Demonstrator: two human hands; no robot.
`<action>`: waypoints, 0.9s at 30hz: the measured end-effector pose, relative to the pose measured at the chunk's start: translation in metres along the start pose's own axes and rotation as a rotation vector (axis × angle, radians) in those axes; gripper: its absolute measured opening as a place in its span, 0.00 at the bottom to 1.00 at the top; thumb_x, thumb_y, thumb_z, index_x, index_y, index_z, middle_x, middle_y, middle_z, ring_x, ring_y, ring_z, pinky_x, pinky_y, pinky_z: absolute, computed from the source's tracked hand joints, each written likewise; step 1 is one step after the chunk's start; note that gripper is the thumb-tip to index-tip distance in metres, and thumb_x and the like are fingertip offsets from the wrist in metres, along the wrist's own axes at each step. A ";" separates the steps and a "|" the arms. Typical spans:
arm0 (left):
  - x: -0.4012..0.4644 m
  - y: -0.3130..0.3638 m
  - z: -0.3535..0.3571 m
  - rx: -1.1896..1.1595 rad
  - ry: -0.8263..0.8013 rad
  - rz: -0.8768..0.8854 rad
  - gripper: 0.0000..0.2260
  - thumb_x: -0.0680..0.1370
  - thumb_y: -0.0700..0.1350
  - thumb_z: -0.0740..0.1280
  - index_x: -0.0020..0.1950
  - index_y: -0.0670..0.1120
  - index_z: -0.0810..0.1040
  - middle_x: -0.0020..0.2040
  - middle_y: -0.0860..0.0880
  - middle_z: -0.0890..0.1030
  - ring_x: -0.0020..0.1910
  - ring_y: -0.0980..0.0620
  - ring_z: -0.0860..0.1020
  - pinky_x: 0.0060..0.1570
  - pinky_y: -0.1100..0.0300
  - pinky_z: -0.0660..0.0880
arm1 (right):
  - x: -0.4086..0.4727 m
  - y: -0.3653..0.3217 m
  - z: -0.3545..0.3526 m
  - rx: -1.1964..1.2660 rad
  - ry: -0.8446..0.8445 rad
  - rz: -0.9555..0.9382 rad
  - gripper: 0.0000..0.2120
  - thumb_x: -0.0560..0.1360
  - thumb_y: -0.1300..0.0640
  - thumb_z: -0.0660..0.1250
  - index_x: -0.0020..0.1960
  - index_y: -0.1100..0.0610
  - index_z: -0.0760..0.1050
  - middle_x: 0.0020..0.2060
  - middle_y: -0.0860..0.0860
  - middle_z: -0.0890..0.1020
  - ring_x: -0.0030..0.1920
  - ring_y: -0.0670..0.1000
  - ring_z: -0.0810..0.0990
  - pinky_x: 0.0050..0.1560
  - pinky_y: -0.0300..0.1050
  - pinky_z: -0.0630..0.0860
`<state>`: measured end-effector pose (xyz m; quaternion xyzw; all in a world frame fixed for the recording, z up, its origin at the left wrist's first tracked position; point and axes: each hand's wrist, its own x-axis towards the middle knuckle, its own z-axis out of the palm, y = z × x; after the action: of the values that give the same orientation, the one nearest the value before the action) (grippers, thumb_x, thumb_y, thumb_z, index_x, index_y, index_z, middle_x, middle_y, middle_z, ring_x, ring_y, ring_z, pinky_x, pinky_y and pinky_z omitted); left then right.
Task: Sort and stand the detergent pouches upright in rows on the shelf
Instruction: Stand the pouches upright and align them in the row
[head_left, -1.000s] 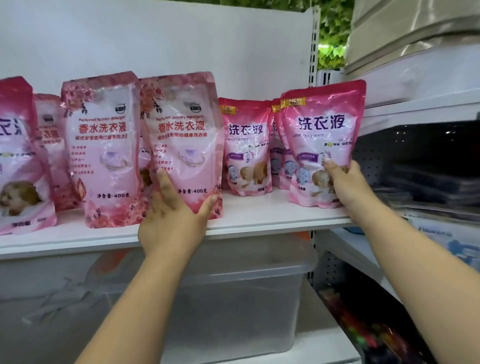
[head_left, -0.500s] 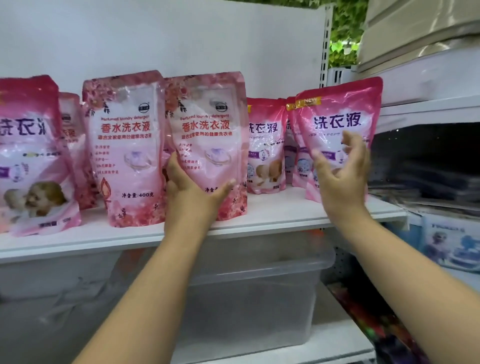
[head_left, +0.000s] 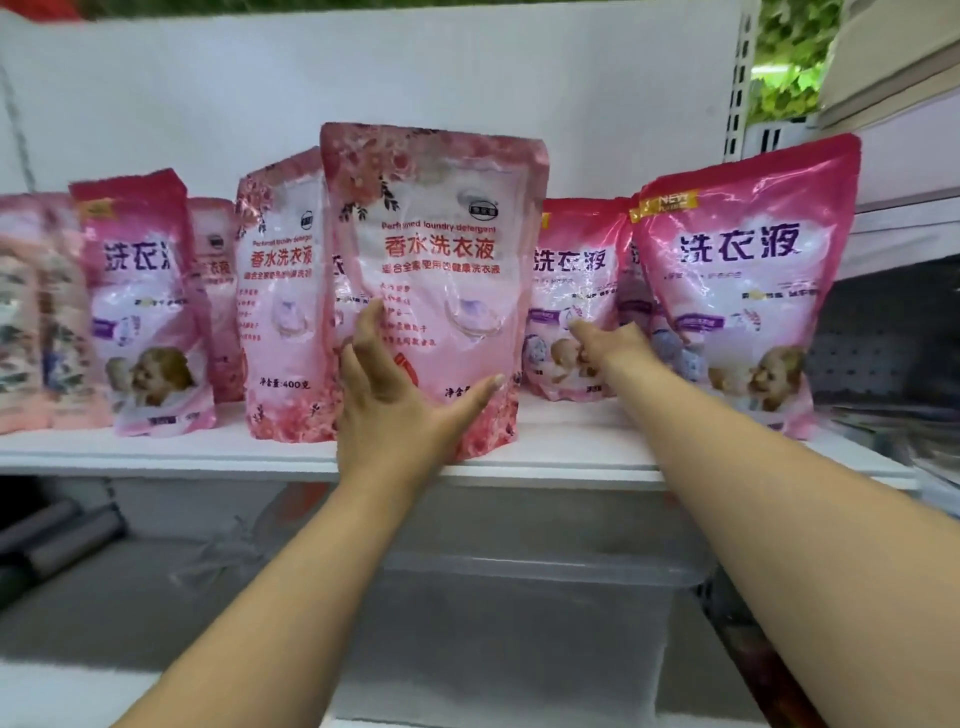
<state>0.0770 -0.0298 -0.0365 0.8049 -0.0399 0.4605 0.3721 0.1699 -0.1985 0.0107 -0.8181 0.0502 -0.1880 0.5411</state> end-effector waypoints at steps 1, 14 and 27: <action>0.000 0.003 -0.001 -0.017 0.030 0.032 0.47 0.64 0.57 0.74 0.71 0.50 0.46 0.73 0.44 0.56 0.70 0.48 0.61 0.66 0.56 0.60 | 0.005 0.000 0.005 0.019 -0.029 0.000 0.34 0.75 0.45 0.63 0.70 0.67 0.58 0.61 0.56 0.73 0.63 0.57 0.72 0.62 0.46 0.67; 0.012 -0.017 -0.030 0.160 0.156 -0.280 0.48 0.67 0.55 0.72 0.75 0.49 0.42 0.73 0.37 0.49 0.73 0.39 0.52 0.70 0.44 0.52 | 0.009 0.003 0.015 -0.047 -0.042 -0.193 0.22 0.77 0.51 0.61 0.64 0.63 0.67 0.62 0.60 0.71 0.58 0.59 0.73 0.56 0.49 0.71; 0.025 -0.009 -0.002 0.730 -0.355 0.592 0.28 0.74 0.66 0.37 0.74 0.60 0.42 0.72 0.58 0.31 0.69 0.55 0.25 0.66 0.53 0.27 | -0.043 -0.005 -0.005 -0.102 -0.079 -0.332 0.21 0.75 0.48 0.64 0.64 0.56 0.68 0.58 0.53 0.77 0.53 0.54 0.76 0.52 0.46 0.72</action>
<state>0.0937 -0.0152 -0.0219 0.9027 -0.1653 0.3862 -0.0929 0.1279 -0.1884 0.0063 -0.8484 -0.0972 -0.2398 0.4619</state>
